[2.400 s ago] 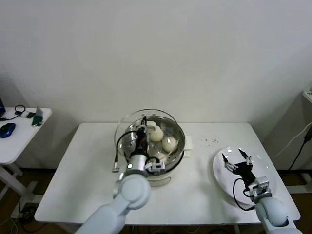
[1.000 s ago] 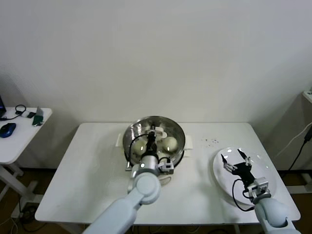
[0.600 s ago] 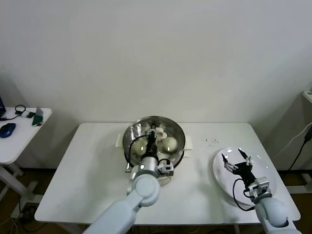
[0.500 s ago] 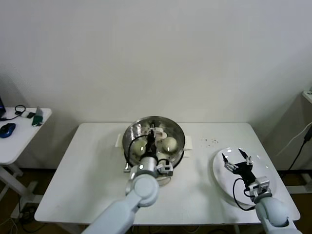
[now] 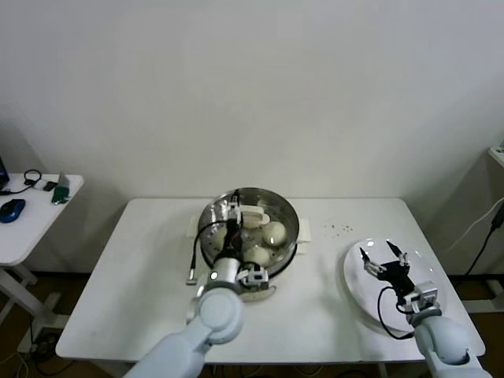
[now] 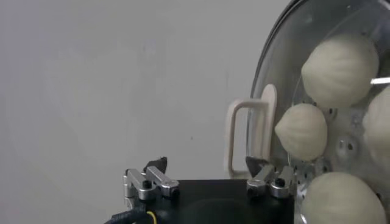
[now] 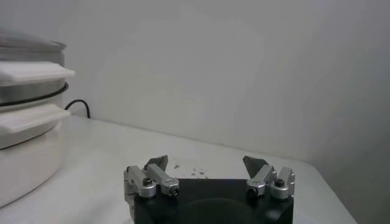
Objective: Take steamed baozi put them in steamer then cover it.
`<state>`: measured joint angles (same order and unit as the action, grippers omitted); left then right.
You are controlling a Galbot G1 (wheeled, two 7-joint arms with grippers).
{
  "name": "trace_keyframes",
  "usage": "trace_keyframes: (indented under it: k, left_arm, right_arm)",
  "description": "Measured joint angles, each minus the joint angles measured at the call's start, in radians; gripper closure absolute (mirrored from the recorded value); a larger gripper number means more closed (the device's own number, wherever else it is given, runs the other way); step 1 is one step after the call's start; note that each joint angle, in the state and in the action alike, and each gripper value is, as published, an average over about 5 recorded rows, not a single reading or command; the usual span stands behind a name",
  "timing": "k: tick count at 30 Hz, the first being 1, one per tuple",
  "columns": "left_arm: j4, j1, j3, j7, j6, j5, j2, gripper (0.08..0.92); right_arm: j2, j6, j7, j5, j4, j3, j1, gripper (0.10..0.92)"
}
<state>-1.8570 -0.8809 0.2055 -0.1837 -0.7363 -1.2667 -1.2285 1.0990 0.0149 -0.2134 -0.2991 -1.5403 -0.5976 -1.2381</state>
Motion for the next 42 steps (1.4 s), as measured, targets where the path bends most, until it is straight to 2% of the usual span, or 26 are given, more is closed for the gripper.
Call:
trace_keyframes:
  k: [6,11,21,25,31,37,42]
  left_arm:
    - [-0.073,-0.050,-0.016,0.026,0.000,0.041,0.024,0.177]
    - [-0.136,-0.104,-0.060,0.081,0.000,0.097,0.043,0.177]
    - [-0.237,-0.286,-0.265,0.237,0.026,0.376,0.081,0.177]
    - [-0.244,-0.379,-0.385,0.284,0.134,0.537,0.074,0.177]
    - [-0.218,-0.506,-0.571,0.342,0.395,0.784,0.032,0.177]
    - [-0.161,-0.598,-0.722,0.355,0.600,0.994,-0.023,0.177]
    - [-0.107,-0.647,-0.792,0.356,0.709,1.110,-0.062,0.177]
  right_arm:
    - [-0.002,0.018,0.002,-0.004,-0.006,-0.002,0.002,0.203]
    - [-0.003,0.023,0.002,-0.006,-0.012,-0.003,0.001,0.203]
    - [-0.003,0.024,-0.003,0.000,-0.026,-0.004,-0.007,0.203]
    - [0.000,0.021,-0.006,0.000,-0.036,-0.004,-0.013,0.203]
    - [0.006,0.005,-0.014,0.000,-0.052,-0.012,-0.026,0.203]
    - [0.018,-0.020,-0.023,-0.004,-0.058,-0.023,-0.042,0.203]
    - [0.030,-0.048,-0.027,-0.009,-0.062,-0.030,-0.059,0.203]
